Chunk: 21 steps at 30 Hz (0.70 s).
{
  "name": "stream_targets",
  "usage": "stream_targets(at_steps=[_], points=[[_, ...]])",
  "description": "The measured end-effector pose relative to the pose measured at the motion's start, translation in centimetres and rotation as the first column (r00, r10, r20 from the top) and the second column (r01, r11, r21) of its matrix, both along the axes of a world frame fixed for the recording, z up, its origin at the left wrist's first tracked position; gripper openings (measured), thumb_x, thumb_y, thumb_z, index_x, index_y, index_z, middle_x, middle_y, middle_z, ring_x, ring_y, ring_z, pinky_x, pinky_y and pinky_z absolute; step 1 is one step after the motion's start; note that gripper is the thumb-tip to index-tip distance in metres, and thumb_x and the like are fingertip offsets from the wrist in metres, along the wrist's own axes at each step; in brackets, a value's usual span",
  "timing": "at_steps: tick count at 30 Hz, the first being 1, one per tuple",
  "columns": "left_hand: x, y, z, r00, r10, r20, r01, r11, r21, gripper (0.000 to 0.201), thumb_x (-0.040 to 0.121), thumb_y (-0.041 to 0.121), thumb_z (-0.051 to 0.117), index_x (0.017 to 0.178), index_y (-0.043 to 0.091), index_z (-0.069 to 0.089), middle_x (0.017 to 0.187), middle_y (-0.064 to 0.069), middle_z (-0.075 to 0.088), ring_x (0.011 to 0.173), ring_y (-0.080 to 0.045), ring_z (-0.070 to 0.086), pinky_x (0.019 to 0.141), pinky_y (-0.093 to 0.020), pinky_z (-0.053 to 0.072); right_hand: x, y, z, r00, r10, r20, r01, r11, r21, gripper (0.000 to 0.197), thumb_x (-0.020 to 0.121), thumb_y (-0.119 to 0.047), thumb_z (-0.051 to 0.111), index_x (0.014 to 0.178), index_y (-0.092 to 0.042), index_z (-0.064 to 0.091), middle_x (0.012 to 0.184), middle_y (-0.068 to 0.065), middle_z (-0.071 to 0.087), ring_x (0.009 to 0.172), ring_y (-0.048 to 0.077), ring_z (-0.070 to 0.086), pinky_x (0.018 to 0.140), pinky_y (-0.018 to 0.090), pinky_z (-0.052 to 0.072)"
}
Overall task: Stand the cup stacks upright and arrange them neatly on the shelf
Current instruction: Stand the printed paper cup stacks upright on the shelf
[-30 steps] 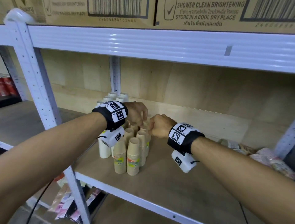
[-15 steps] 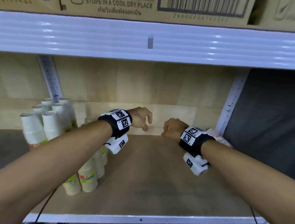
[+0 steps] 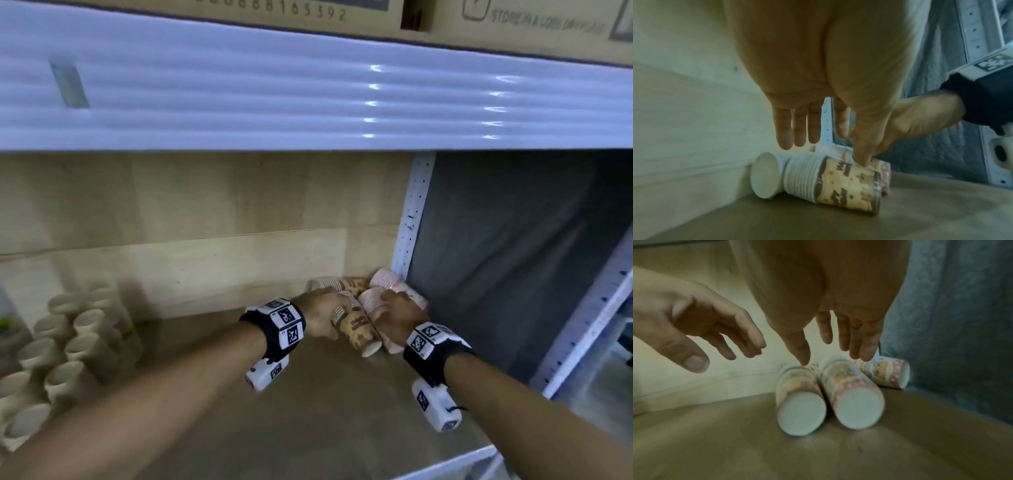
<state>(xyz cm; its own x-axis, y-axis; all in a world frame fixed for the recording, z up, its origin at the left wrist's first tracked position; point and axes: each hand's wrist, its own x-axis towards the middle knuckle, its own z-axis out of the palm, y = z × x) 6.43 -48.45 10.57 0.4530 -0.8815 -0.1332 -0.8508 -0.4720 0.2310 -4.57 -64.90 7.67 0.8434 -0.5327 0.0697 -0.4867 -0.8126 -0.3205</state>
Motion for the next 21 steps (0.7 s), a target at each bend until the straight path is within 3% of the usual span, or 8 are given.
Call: stream_targets(at_steps=[2,5,8,14,17,21], points=[[-0.3,-1.5,-1.1,0.999,-0.03,0.012,0.03,1.0,-0.002,0.06,0.079,0.027,0.076,0.133,0.031,0.052,0.128,-0.003,0.048,0.118,-0.023,0.049,0.097,-0.036,0.044,-0.6,-0.3,-0.9,0.999,-0.002,-0.034,0.003,1.0,0.026,0.031,0.089,-0.053,0.04,0.107,-0.032,0.054,0.114,-0.004,0.058,0.112,0.025,0.058,0.098,0.039,0.046],[-0.5,-3.3,-2.4,0.996,-0.079,0.045,0.08,0.996,-0.035,0.056,0.076,0.035,0.074,0.129,0.03,0.056,0.124,-0.005,0.05,0.114,-0.025,0.052,0.095,-0.037,0.046,-1.8,-0.5,-1.8,1.0,0.022,0.004,-0.022,0.998,-0.059,0.041,0.09,-0.054,0.038,0.128,-0.039,0.044,0.138,-0.004,0.044,0.13,0.028,0.045,0.11,0.044,0.036],[-0.4,-4.4,-3.8,0.984,-0.129,0.126,0.136,0.99,-0.046,0.056,0.078,0.046,0.071,0.129,0.03,0.055,0.125,-0.003,0.049,0.117,-0.025,0.05,0.096,-0.036,0.043,-2.1,-1.1,-3.5,1.0,-0.02,-0.016,0.019,0.998,-0.054,0.059,0.096,-0.053,0.038,0.149,-0.029,0.029,0.155,0.001,0.03,0.14,0.027,0.033,0.116,0.04,0.026],[-0.2,-5.5,-5.9,0.937,-0.232,0.261,0.23,0.972,0.038,0.054,0.083,0.038,0.069,0.134,0.032,0.053,0.129,-0.003,0.044,0.126,-0.026,0.036,0.104,-0.045,0.036,-1.0,-1.8,-6.3,0.993,-0.102,0.06,0.091,0.983,0.162,0.068,0.084,-0.061,0.05,0.142,-0.027,0.038,0.136,0.005,0.053,0.114,0.028,0.058,0.1,0.039,0.044],[-0.3,-5.7,-6.2,0.89,-0.286,0.354,0.271,0.958,0.092,0.054,0.084,0.04,0.067,0.135,0.031,0.051,0.133,-0.003,0.043,0.13,-0.028,0.031,0.107,-0.044,0.029,-0.7,-1.8,-6.9,0.989,-0.116,0.089,0.096,0.974,0.203,0.074,0.083,-0.058,0.055,0.145,-0.022,0.034,0.135,0.007,0.053,0.116,0.03,0.057,0.102,0.04,0.043],[-0.5,-5.6,-6.2,0.854,-0.31,0.418,0.271,0.951,0.151,0.053,0.087,0.031,0.063,0.137,0.033,0.046,0.138,-0.004,0.04,0.132,-0.031,0.029,0.104,-0.049,0.029,-0.6,-1.8,-7.1,0.985,-0.146,0.096,0.12,0.965,0.233,0.075,0.084,-0.046,0.063,0.147,-0.02,0.032,0.136,0.009,0.053,0.118,0.031,0.057,0.103,0.041,0.043]])
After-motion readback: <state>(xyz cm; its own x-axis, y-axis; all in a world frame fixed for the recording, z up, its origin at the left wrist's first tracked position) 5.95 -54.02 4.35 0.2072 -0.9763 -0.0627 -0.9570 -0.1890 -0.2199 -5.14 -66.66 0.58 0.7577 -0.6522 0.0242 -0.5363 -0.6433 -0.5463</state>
